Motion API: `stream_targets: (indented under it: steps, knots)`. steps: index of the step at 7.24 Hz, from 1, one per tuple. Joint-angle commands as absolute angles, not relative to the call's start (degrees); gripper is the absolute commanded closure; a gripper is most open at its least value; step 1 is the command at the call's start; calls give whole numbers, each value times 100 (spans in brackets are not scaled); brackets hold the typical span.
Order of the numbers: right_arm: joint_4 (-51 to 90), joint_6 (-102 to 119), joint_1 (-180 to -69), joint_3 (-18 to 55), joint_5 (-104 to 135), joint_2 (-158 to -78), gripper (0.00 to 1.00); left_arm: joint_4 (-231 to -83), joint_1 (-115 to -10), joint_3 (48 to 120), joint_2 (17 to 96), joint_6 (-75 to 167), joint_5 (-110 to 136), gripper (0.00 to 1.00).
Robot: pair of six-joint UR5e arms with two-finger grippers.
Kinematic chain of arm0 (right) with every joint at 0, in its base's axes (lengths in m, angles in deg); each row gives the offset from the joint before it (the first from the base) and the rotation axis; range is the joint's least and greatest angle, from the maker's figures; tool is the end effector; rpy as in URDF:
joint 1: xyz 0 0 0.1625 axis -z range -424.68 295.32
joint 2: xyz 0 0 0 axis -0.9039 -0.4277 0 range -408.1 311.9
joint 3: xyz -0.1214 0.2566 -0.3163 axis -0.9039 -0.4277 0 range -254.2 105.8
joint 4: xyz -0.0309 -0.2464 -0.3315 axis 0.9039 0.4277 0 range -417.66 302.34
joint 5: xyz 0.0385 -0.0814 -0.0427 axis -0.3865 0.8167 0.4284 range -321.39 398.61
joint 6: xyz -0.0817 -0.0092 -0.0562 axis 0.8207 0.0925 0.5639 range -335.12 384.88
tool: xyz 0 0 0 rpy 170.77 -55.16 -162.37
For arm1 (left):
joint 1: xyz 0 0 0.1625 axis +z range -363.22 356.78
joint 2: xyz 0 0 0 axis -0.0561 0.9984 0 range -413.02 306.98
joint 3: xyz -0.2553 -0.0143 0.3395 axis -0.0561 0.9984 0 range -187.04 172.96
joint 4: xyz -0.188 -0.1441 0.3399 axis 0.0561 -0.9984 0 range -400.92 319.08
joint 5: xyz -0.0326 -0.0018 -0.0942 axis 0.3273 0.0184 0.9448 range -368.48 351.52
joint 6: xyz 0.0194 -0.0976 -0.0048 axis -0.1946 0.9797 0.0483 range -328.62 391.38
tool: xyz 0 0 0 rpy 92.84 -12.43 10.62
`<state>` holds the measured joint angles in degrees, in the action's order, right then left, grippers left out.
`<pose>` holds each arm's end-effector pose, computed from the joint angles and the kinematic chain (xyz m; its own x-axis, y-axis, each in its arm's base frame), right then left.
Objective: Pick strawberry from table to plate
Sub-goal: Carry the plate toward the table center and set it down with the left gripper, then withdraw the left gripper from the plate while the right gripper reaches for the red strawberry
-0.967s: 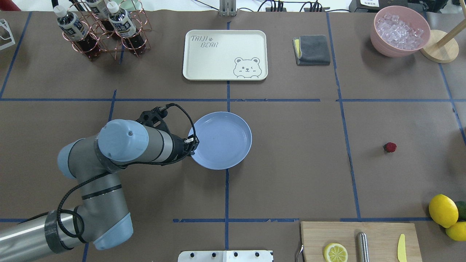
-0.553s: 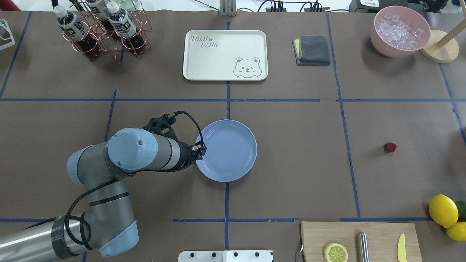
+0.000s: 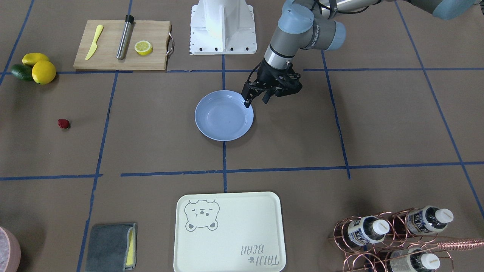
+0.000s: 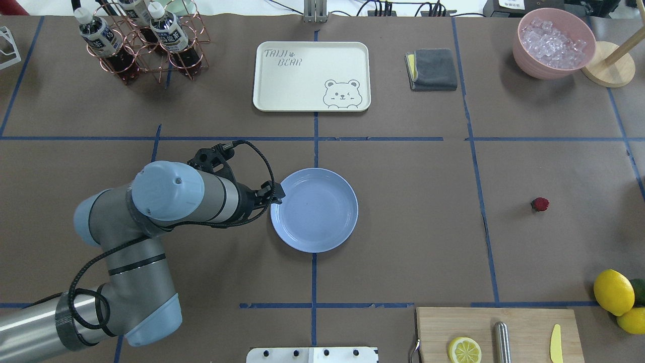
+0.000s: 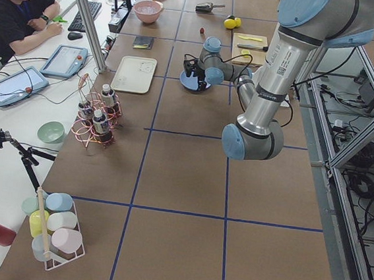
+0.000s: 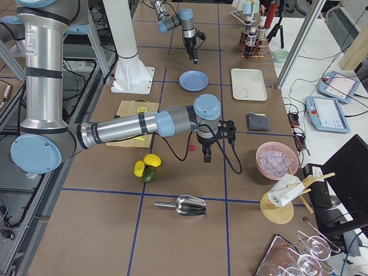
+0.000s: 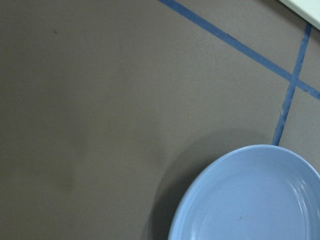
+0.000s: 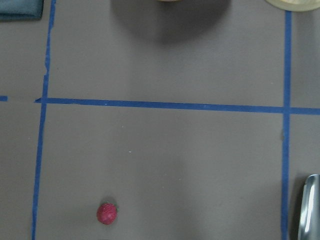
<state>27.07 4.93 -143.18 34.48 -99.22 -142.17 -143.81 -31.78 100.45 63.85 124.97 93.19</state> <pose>-0.0346 -0.4682 0.5165 0.6351 -0.0434 0.7712 -0.0310 0.9962 0.0816 0.4804 -0.3903 0.2364 0.4544 -0.3171 -0.8325 0.3480 0.9234 -0.1618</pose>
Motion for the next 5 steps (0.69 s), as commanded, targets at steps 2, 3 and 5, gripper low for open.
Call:
stream_targets:
  steps: [2,3,5]
  knots:
    - [1112,-1950,-12468,3426,-8781,-14231,0,-12930,-3967,10877,6388,11167,9530,0]
    - [698,-2350,-12088,3391,-8595,-14388,0,-12795,-4326,10950,6396,10928,9715,0]
    - [360,-2433,-11812,3234,-8488,-14645,0,-12785,-4435,10968,6353,10715,9734,0]
